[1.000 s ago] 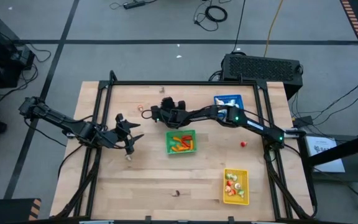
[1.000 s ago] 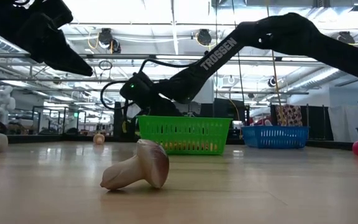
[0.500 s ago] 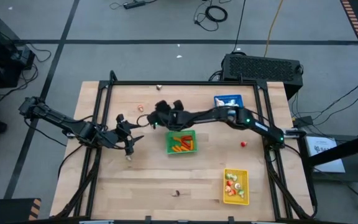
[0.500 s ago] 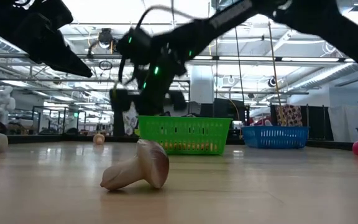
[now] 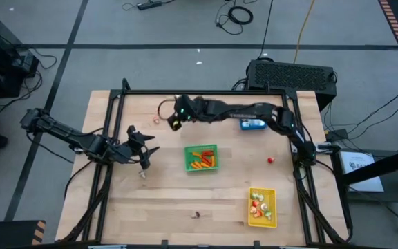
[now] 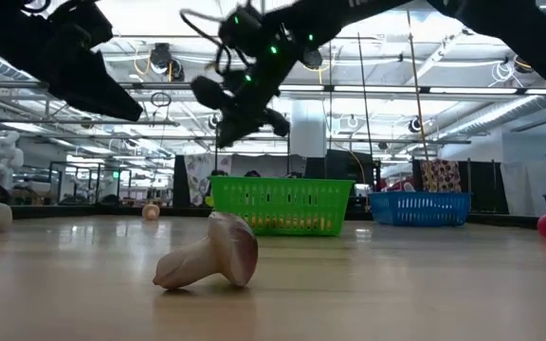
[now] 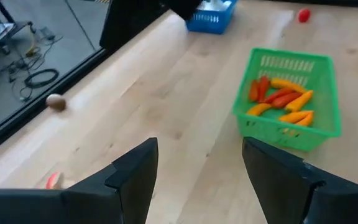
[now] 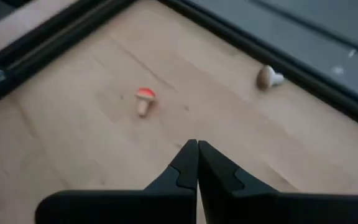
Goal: Sort produce into baskets
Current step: Put the brown mushroom into the yellow bin
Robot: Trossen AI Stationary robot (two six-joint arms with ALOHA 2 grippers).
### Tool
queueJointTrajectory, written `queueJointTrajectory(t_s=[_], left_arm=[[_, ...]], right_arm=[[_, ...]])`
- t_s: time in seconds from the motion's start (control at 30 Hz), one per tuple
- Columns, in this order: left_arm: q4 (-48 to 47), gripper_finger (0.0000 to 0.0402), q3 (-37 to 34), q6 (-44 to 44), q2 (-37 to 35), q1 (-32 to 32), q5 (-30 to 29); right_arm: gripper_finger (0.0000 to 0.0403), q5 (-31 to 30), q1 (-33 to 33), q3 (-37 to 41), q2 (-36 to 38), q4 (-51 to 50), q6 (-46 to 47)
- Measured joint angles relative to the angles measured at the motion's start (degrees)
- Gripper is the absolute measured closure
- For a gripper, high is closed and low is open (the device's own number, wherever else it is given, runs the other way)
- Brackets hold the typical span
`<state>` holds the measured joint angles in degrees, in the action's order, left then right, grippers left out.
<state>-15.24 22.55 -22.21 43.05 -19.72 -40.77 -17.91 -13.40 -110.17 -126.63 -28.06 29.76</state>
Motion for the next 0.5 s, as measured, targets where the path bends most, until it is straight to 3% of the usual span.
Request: queueJointTrajectory(t_s=[0.23, 0.4, 0.5], left_arm=[[-2.87, 0.0159, 0.0, -3.98, 0.07, 3.27, -1.52], [-3.18, 0.0159, 0.0, -7.99, 0.09, 6.67, -1.53], [-4.25, 0.0159, 0.0, -8.92, 0.09, 8.74, -1.49]], right_arm=[[0.0402, 21.08, -11.82, 0.0, -1.67, -0.25, 7.96], [0.0403, 23.1, -18.12, 0.02, -2.61, 4.23, 13.0], [0.0403, 28.0, -20.6, -0.02, -2.83, 9.31, 14.41]])
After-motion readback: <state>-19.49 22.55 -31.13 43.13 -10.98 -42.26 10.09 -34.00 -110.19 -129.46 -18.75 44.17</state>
